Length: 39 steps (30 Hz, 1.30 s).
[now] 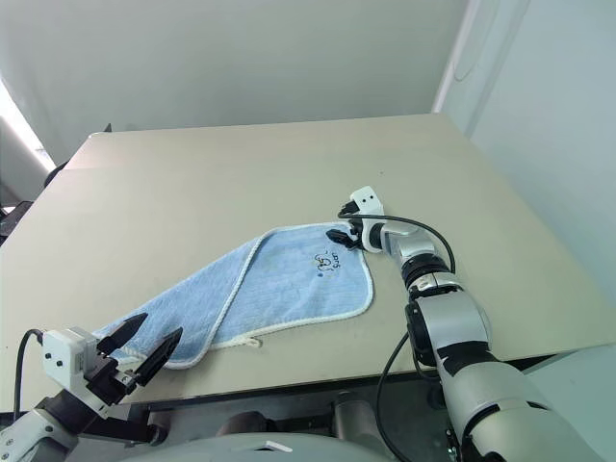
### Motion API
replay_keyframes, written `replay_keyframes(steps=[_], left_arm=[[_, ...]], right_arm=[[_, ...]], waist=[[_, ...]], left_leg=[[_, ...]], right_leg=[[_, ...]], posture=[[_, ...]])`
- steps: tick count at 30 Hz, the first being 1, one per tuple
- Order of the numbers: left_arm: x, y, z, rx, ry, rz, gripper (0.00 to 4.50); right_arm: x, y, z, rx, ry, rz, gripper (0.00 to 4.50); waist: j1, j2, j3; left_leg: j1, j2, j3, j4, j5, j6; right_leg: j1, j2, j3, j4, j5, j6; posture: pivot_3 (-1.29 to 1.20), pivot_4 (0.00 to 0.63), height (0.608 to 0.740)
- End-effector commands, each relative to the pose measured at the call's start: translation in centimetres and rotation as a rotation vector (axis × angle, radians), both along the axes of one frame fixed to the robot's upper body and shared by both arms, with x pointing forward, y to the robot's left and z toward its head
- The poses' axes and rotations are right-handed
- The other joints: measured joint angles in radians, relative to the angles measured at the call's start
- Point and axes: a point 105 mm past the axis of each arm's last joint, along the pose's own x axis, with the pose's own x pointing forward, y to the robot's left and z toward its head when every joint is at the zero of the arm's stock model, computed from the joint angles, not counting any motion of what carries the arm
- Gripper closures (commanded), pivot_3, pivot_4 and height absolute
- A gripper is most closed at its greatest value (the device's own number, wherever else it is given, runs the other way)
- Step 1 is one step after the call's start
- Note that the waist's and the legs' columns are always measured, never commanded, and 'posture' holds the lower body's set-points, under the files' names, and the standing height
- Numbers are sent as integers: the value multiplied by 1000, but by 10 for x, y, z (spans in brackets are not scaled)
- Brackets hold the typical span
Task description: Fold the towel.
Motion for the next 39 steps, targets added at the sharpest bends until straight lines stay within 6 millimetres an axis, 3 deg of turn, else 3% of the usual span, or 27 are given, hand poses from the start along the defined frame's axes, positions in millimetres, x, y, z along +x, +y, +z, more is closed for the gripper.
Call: replay_keyframes(steps=[1,7,8,21,28,37,39], left_arm=[[4,-3,9,14,-35,-29,477],[10,-3,11,28,-35,-52,477],[11,-3,11,30,-33,-58,477],[1,-11,-8,86,121,-168,477],[-15,-7,-31,229,235,-228,477],[-8,-8,-42,276,256,-267,477],[-7,-8,-43,278,257,-276,1098]], right_arm=[[3,4,3,4,-15,-18,2075],[7,11,11,32,-49,-16,4302],[7,11,12,35,-52,-15,4462],[6,22,13,58,-65,6,4462],[8,23,14,66,-75,-12,4462],[9,19,14,99,-79,-60,4462],[9,17,14,100,-80,-66,4500]], waist=[[-4,0,0],[-19,1,0],[-20,1,0],[-36,2,0],[-43,3,0],[-42,4,1],[-42,5,1]], left_leg=[[0,0,0,0,0,0],[0,0,0,0,0,0],[0,0,0,0,0,0],[0,0,-1,0,0,0],[0,0,-1,0,0,0],[0,0,-1,0,0,0],[0,0,-1,0,0,0]], right_leg=[[0,0,0,0,0,0],[0,0,0,1,0,0],[0,0,0,1,0,0],[0,0,0,2,0,0],[0,0,0,1,0,0],[0,0,0,2,0,0],[0,-1,0,2,1,1]], posture=[[0,0,740],[0,0,740],[0,0,740],[0,0,740],[0,0,740],[0,0,740],[0,0,740]])
